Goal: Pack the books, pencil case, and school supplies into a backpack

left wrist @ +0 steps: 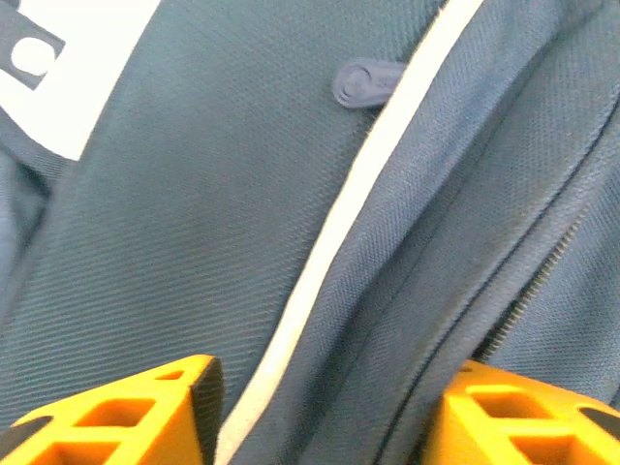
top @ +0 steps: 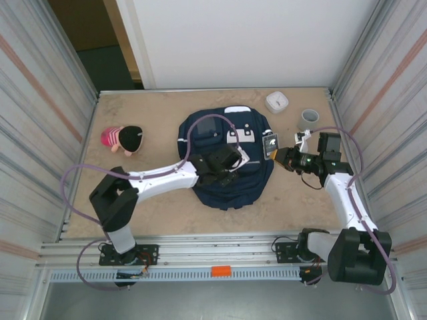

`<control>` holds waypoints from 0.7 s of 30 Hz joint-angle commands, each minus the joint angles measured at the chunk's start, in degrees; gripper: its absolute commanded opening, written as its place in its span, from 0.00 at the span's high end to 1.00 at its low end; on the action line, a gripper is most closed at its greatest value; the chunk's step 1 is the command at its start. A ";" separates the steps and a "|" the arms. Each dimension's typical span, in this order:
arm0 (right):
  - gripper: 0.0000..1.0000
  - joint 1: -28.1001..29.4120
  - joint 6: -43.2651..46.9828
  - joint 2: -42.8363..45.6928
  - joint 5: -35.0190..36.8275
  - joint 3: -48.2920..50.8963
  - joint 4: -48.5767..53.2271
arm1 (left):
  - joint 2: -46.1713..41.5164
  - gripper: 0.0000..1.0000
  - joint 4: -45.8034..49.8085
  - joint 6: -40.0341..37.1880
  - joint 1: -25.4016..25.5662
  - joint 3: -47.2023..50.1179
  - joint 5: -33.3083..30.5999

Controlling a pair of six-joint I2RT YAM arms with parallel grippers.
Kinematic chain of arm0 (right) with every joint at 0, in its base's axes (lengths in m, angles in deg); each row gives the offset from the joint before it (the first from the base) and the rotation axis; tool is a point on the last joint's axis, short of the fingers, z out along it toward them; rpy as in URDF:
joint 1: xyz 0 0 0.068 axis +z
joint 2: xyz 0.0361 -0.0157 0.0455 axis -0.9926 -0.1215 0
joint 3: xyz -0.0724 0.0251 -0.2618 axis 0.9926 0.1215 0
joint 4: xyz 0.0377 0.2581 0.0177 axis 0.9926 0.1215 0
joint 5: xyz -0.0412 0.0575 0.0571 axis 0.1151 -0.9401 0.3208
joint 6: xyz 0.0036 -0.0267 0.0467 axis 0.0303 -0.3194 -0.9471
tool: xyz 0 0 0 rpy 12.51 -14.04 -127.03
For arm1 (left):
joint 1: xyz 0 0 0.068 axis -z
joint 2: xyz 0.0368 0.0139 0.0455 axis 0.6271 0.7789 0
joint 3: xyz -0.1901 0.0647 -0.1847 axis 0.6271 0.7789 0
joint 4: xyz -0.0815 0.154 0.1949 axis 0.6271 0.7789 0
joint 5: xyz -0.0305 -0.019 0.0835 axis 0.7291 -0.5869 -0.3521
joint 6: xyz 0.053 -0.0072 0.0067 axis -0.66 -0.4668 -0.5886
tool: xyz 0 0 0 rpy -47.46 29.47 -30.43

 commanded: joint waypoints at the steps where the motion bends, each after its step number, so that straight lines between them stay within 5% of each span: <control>1: 0.94 -0.50 1.40 1.37 -0.29 0.41 1.52 | -4.70 0.57 -3.67 1.04 -2.87 1.90 -4.34; 7: 0.94 -0.50 1.41 3.24 -1.04 1.27 3.68 | -4.92 0.91 -1.48 1.51 -3.33 1.08 -2.26; 10: 0.94 -0.54 1.76 4.37 -1.20 1.59 6.50 | -5.71 1.00 -0.97 2.82 -3.47 -0.61 -1.39; 18: 0.93 3.56 4.76 7.65 -5.69 4.15 16.50 | -8.23 1.00 -1.60 6.98 -5.05 -4.55 3.81; 21: 0.93 9.67 -2.98 8.80 -5.26 7.39 8.41 | -8.61 1.00 -0.69 9.39 -5.10 -5.52 6.18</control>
